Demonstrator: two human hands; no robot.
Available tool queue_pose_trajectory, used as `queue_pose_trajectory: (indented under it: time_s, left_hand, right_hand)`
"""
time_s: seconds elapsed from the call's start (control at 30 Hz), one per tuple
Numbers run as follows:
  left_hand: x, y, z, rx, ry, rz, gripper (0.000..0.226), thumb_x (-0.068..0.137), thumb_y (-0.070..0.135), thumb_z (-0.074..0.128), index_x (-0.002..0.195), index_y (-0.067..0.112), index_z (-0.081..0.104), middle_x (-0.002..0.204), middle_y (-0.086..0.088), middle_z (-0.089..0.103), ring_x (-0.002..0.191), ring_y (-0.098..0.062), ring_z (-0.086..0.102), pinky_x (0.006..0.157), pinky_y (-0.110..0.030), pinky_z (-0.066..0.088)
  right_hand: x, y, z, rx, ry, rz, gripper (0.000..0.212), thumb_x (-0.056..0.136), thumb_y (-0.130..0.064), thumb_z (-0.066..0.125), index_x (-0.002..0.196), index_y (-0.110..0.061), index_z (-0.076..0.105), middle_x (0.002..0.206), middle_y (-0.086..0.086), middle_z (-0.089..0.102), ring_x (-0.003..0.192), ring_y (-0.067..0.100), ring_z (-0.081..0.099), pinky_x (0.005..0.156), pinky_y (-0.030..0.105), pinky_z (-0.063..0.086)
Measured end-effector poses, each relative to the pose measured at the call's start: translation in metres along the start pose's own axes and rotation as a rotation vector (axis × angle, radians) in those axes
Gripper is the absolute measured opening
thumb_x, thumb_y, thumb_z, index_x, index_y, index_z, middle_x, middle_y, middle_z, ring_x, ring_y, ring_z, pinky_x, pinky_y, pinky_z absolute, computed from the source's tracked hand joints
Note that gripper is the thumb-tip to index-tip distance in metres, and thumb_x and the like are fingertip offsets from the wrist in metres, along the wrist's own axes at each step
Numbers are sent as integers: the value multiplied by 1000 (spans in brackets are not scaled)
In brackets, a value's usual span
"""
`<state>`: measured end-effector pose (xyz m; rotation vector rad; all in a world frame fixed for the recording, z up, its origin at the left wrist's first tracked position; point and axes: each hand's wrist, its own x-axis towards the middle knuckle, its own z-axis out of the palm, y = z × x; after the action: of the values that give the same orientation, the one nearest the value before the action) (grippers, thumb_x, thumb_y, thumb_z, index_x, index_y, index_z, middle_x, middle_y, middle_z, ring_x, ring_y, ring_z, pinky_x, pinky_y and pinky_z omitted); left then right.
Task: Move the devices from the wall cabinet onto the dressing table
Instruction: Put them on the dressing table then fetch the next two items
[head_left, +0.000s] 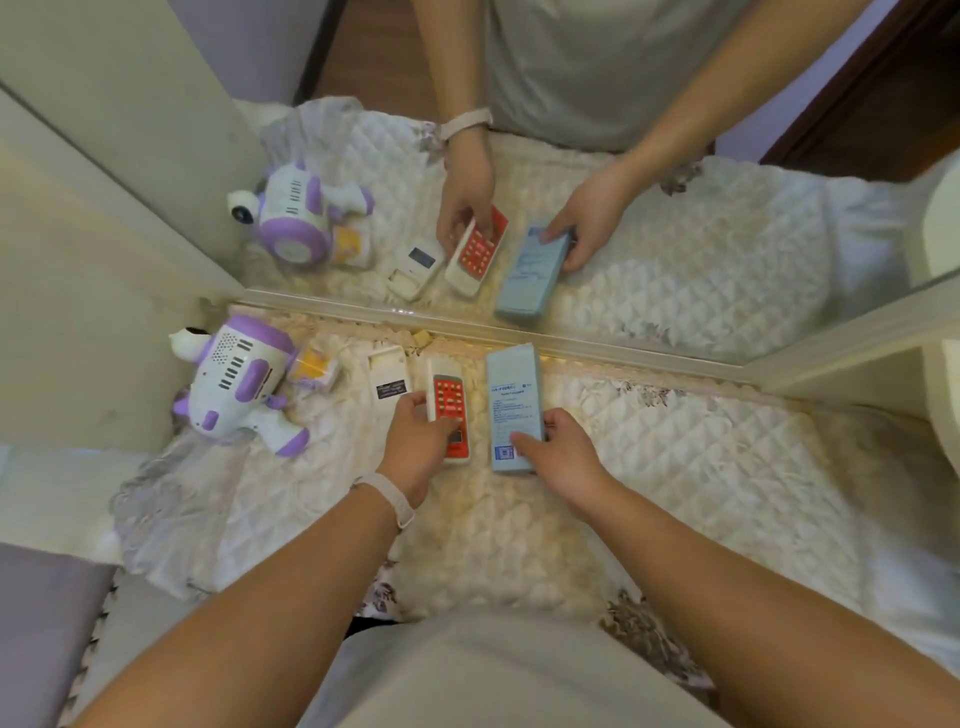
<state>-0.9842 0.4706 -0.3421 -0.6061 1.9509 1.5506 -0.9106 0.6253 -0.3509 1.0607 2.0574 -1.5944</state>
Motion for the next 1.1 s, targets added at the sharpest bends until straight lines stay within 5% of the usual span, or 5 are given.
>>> queue_pose_trajectory:
  time_s: [0.23, 0.4, 0.67, 0.93, 1.1]
  left_hand:
    - [15, -14, -3, 183, 43, 71, 27, 91, 9, 60, 113, 22, 50, 101, 7, 64, 92, -13, 66, 74, -27, 54]
    - [8, -15, -20, 398, 74, 142, 49, 90, 9, 61, 136, 15, 46, 111, 5, 62, 92, -11, 60, 71, -17, 48]
    - [-29, -11, -35, 483, 75, 241, 54, 88, 13, 65, 139, 16, 46, 130, -6, 56, 114, -19, 55, 97, -34, 47]
    - [-99, -26, -72, 754, 94, 529, 50, 92, 21, 61, 140, 15, 47, 140, -3, 51, 128, -19, 47, 101, -24, 32]
    - [-136, -38, -113, 1001, 191, 645, 58, 88, 44, 45, 139, 16, 51, 143, -6, 52, 131, -27, 47, 106, -42, 39]
  right_hand:
    - [19, -5, 11, -19, -74, 12, 25, 92, -27, 66, 112, -17, 56, 113, -1, 67, 94, 13, 67, 76, 25, 55]
    - [18, -8, 14, -200, -108, -57, 35, 94, -33, 60, 122, -12, 55, 109, -5, 63, 86, 8, 59, 57, 13, 38]
    - [-11, -1, -4, -417, -23, -147, 54, 94, -36, 55, 140, -11, 41, 130, 7, 55, 105, 20, 57, 80, 31, 45]
    - [-59, -12, 4, -928, 47, -668, 46, 96, -43, 44, 133, -16, 50, 128, 5, 54, 112, 25, 51, 84, 38, 46]
    - [-97, -29, 26, -1006, 61, -961, 46, 90, -44, 41, 117, -12, 62, 116, 9, 62, 105, 31, 56, 80, 41, 47]
